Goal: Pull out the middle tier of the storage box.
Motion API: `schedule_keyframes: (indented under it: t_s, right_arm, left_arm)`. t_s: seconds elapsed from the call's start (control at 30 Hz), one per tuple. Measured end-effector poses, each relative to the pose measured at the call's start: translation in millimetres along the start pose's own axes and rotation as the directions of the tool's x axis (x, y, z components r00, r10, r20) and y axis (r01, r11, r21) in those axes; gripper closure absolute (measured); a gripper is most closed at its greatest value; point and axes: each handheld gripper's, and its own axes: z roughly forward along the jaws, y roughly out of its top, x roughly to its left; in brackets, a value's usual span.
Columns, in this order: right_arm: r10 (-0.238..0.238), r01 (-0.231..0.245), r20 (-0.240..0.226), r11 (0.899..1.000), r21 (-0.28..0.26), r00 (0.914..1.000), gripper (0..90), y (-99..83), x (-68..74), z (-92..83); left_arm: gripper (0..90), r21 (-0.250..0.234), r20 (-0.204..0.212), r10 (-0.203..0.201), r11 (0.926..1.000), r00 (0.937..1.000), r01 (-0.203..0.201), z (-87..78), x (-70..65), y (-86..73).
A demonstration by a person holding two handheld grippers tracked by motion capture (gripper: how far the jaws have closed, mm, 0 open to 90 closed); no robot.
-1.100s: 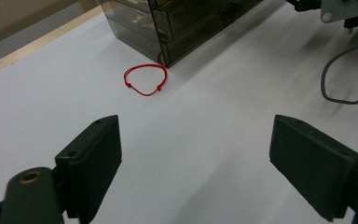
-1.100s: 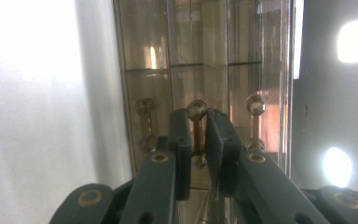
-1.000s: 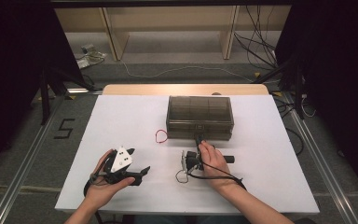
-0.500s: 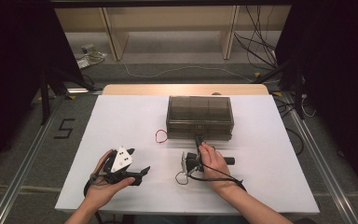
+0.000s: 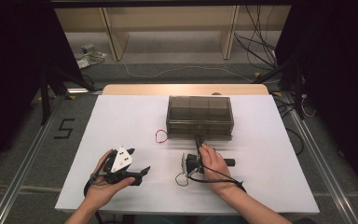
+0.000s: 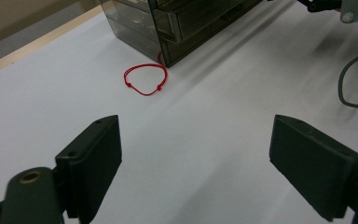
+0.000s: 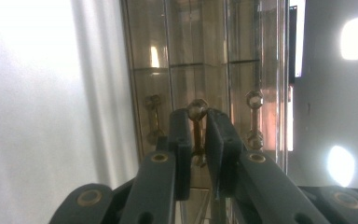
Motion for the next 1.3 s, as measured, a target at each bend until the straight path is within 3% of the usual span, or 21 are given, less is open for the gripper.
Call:
schedule_keyframes:
  t_s: [0.6, 0.7, 0.8, 0.87, 1.0, 1.03, 1.07, 1.1, 1.13, 1.17, 1.2, 1.3]
  right_arm:
    - [0.002, -0.002, -0.018, 1.000, 0.012, 0.9998, 80.6, 1.5, 2.7, -2.3]
    - [0.009, -0.008, -0.029, 1.000, 0.018, 0.9995, 75.1, 2.2, 0.8, -4.6]
    - [0.055, -0.051, -0.084, 0.998, 0.048, 0.9950, 67.0, 0.8, -4.3, -8.7]
    - [0.079, -0.075, -0.098, 0.996, 0.040, 0.9920, 62.9, -1.8, -8.5, -10.0]
    - [0.123, -0.120, -0.184, 0.992, 0.031, 0.9752, 55.6, -8.2, -23.7, -9.1]
    - [0.156, -0.154, -0.232, 0.988, 0.028, 0.9600, 53.0, -12.9, -32.8, -9.7]
    - [0.156, -0.154, -0.232, 0.988, 0.028, 0.9600, 53.0, -12.9, -32.8, -9.7]
    - [0.181, -0.179, -0.280, 0.983, 0.034, 0.9428, 53.4, -18.5, -40.6, -9.8]
    - [0.181, -0.179, -0.280, 0.983, 0.034, 0.9428, 53.4, -18.5, -40.6, -9.8]
    - [0.191, -0.190, -0.323, 0.981, 0.036, 0.9270, 52.4, -25.2, -48.8, -8.9]
    - [0.191, -0.190, -0.323, 0.981, 0.036, 0.9270, 52.4, -25.2, -48.8, -8.9]
    - [0.217, -0.215, -0.348, 0.976, 0.046, 0.9118, 50.3, -40.0, -65.2, -6.3]
  left_arm:
    - [16.9, 0.004, -0.002, 0.002, 1.0000, 1.0000, -0.002, 0.0, 0.3, 0.0]
    - [16.9, 0.003, 0.000, 0.003, 1.0000, 1.0000, -0.003, 0.0, 0.2, 0.0]
    - [16.9, 0.003, 0.002, 0.005, 1.0000, 1.0000, -0.005, 0.0, -0.1, 0.2]
    - [16.9, 0.006, 0.002, 0.011, 0.9999, 0.9999, -0.011, -0.5, -0.2, 0.5]
    - [16.9, 0.004, 0.003, 0.011, 0.9999, 0.9999, -0.011, -0.4, -0.8, 0.4]
    - [16.9, 0.004, 0.002, 0.011, 0.9999, 0.9999, -0.011, -0.3, -0.6, 0.4]
    - [16.9, 0.002, 0.001, 0.008, 1.0000, 1.0000, -0.008, 0.0, -0.6, 0.3]
    - [17.0, 0.002, 0.000, 0.006, 1.0000, 1.0000, -0.006, 0.2, -0.5, 0.2]
    - [16.9, 0.002, 0.000, 0.006, 1.0000, 1.0000, -0.006, 0.2, -0.5, 0.2]
    - [17.0, 0.003, 0.001, 0.006, 1.0000, 1.0000, -0.006, 0.3, -0.6, 0.3]
    - [17.0, 0.004, 0.002, 0.008, 1.0000, 1.0000, -0.008, 0.4, -0.7, 0.4]
    - [17.1, -0.001, 0.002, 0.012, 0.9999, 0.9999, -0.012, 0.0, -1.4, 1.2]
